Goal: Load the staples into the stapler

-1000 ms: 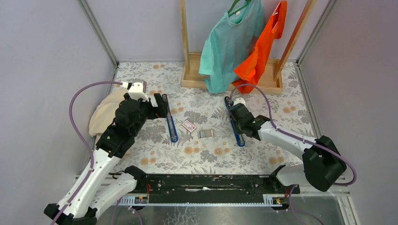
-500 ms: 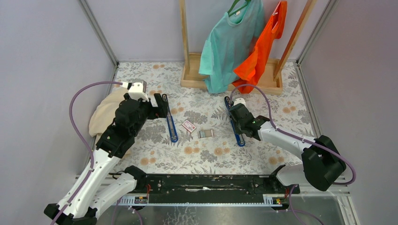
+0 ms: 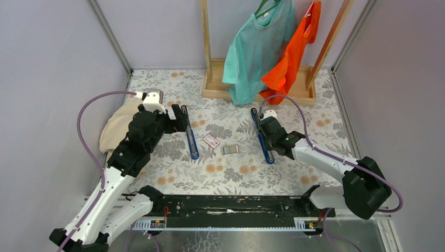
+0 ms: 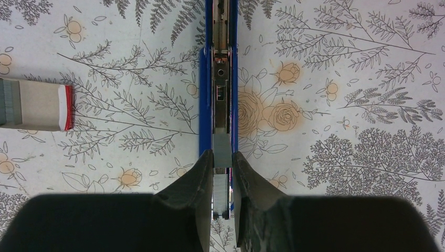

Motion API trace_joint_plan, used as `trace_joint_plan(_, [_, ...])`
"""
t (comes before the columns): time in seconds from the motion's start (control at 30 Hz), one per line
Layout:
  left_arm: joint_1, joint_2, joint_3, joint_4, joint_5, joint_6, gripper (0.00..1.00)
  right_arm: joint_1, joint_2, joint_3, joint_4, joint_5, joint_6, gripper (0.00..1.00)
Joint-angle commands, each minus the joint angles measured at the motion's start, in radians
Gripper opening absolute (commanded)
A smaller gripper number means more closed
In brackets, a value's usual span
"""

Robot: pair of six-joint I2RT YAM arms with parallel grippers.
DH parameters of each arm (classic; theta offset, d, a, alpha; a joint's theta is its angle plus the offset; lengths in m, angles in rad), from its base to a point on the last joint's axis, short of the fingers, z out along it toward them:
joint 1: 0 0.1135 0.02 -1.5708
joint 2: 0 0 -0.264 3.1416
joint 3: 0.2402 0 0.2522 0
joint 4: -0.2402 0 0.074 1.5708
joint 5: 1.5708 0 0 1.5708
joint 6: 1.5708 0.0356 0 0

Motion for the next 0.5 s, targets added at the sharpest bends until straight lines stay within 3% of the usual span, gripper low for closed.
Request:
trace_joint_plan(0.0, [0.009, -0.014, -0.008, 0.031, 0.002, -0.010, 1.00, -0.009, -0.011, -0.005, 0.009, 0.013, 0.005, 0.08])
trace_joint_plan(0.47, [0.012, -0.008, -0.009, 0.033, 0.011, -0.010, 1.00, -0.009, 0.028, -0.011, 0.024, -0.008, 0.011, 0.08])
